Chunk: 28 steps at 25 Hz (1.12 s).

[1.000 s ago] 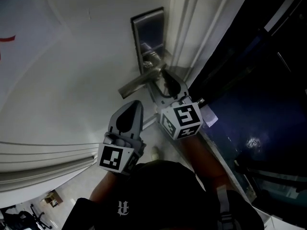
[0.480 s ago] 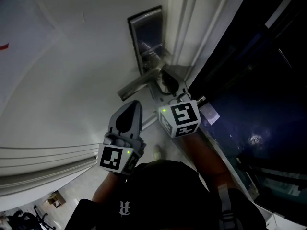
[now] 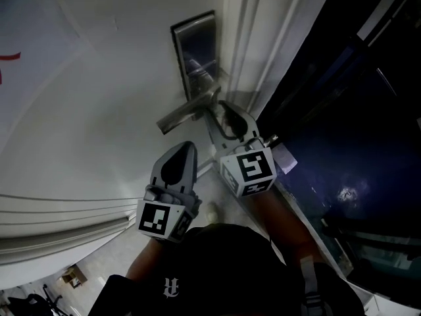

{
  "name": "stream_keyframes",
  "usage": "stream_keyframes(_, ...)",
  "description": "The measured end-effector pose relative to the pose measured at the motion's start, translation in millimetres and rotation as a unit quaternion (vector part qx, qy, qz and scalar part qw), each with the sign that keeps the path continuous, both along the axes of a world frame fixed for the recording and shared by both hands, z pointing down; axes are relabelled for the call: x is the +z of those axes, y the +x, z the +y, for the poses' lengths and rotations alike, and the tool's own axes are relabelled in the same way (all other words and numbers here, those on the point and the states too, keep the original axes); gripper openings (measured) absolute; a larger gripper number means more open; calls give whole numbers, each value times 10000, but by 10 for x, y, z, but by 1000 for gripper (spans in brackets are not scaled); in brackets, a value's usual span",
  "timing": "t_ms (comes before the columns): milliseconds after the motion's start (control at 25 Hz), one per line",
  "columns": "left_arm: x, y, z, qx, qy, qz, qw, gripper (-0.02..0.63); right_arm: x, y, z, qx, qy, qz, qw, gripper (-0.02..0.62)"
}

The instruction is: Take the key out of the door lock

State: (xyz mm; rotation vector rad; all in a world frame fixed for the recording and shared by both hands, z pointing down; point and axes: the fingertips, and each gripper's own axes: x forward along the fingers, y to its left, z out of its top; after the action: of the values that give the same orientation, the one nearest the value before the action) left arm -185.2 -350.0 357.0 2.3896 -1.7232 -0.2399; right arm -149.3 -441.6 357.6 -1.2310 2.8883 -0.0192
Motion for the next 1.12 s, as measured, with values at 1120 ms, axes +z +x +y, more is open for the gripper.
stream_keyframes(1120,-264,1123,1090,-29,223,-112,9997,6,-340,1240,1710,-366,84,-575,9976,135)
